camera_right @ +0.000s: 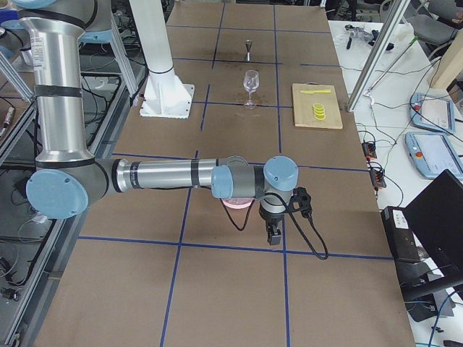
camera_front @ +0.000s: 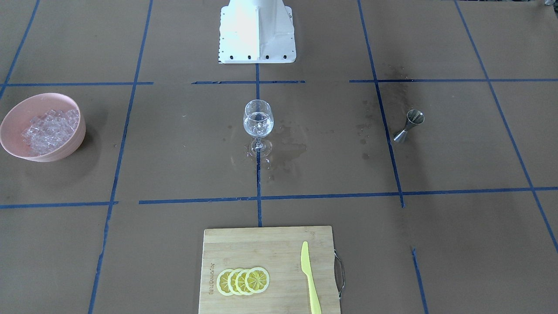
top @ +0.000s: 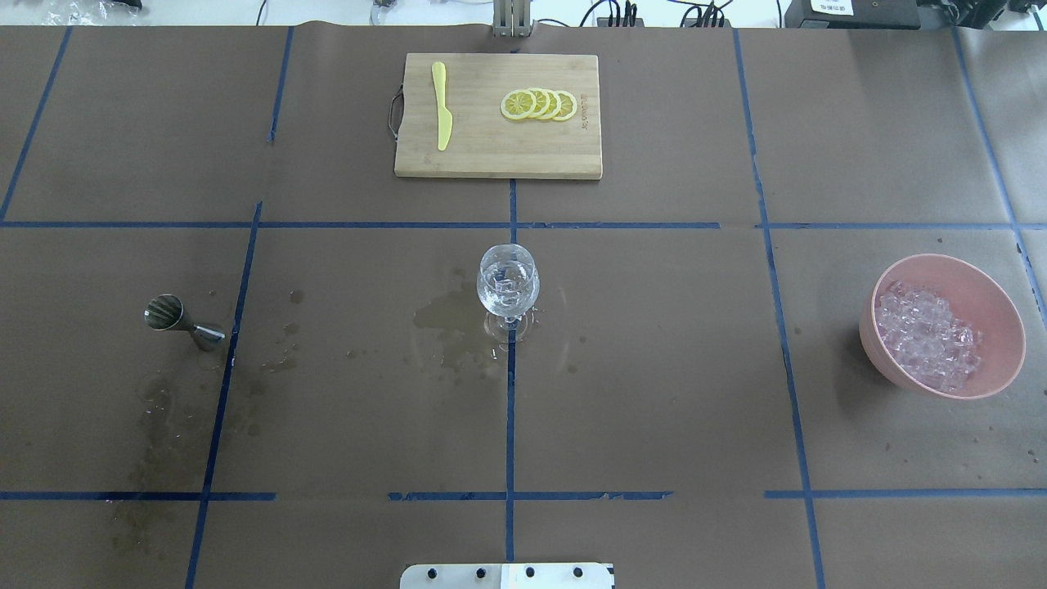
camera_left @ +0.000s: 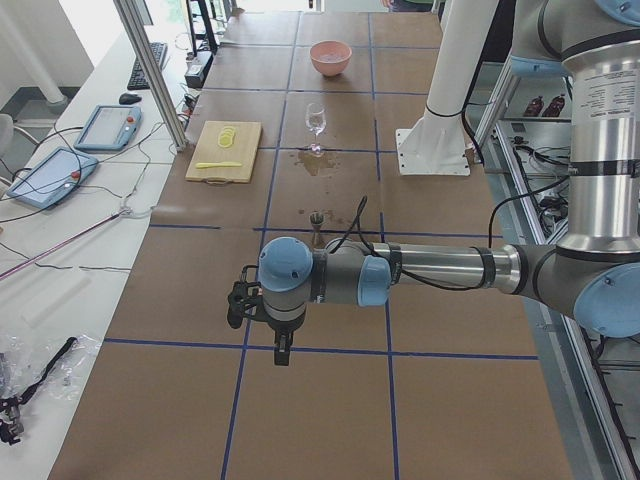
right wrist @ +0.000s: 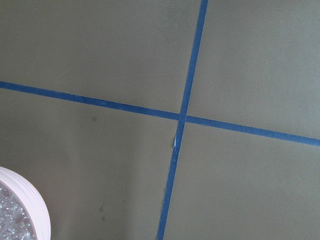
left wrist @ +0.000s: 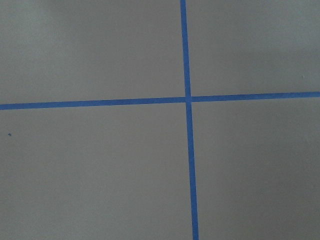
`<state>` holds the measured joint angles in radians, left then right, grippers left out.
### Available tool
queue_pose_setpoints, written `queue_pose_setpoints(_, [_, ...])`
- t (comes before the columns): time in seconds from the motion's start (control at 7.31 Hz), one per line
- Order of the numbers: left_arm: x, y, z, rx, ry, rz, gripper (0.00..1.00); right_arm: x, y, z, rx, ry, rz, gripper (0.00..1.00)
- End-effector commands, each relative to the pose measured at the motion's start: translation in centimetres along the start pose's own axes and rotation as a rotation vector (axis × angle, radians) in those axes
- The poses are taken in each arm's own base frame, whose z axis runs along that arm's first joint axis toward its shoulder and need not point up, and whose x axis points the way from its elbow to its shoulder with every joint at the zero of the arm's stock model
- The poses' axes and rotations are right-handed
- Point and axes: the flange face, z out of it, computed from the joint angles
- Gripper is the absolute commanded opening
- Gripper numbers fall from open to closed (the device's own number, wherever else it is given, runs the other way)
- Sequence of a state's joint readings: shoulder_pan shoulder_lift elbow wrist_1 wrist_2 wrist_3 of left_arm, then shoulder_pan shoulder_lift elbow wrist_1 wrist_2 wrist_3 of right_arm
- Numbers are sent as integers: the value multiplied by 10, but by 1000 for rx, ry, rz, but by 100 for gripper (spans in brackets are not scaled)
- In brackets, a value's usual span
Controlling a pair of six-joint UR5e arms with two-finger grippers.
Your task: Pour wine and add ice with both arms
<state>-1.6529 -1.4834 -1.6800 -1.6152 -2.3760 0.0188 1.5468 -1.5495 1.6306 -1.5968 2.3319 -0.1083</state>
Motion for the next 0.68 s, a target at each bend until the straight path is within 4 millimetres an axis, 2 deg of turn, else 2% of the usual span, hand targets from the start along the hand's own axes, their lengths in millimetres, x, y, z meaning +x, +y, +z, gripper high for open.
queue_pose_setpoints(0.0, [-4,-3,13,-4,1,5,100,6,7,2,-5,-1,22,100])
queue_pose_setpoints(0.27, [15,-24,9,4,2,12,100,10,12,2,-6,-6,35,100])
queue_pose_setpoints(0.55, [23,-31,4,13,-2,14,100,11,13,2,-8,-8,39,100])
